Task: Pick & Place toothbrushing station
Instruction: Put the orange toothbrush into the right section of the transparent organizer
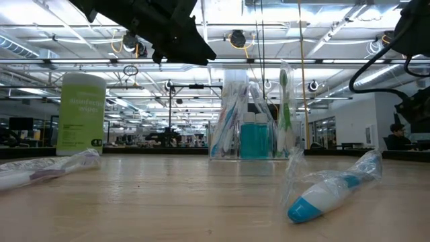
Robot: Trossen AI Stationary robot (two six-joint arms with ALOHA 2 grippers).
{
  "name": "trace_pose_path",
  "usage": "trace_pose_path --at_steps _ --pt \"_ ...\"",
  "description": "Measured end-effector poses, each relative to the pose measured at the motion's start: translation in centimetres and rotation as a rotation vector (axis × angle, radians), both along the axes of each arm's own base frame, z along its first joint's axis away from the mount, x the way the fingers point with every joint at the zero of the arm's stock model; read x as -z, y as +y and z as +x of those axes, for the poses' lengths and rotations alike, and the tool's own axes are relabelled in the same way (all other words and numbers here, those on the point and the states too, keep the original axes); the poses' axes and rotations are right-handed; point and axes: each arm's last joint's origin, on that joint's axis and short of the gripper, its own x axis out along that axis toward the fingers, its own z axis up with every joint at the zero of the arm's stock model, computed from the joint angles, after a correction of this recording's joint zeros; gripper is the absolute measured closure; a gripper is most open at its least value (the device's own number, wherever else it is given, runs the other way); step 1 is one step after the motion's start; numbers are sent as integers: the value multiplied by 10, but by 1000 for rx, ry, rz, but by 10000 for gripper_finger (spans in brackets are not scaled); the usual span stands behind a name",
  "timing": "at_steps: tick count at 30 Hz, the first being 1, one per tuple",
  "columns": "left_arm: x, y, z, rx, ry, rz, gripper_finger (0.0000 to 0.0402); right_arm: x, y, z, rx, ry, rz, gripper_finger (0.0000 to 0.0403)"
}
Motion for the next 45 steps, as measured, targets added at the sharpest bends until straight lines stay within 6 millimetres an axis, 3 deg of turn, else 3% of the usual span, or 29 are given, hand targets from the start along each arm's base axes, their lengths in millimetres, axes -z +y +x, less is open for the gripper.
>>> trace_pose_path --at_steps 6,15,22,33,45 --pt "0 0 0 0 0 0 224 -14 1 4 -19 -108 22 386" --pt "1 0 0 0 8 1 224 -47 7 33 -144 -676 -33 385" --pt "1 0 0 0 7 1 224 -68 12 51 -283 -1024 -131 384" --pt "1 0 0 0 7 1 224 -94 -6 71 -484 -1304 -599 383" --pt "1 0 0 0 7 1 224 -133 -29 82 -588 -1551 -1073 383"
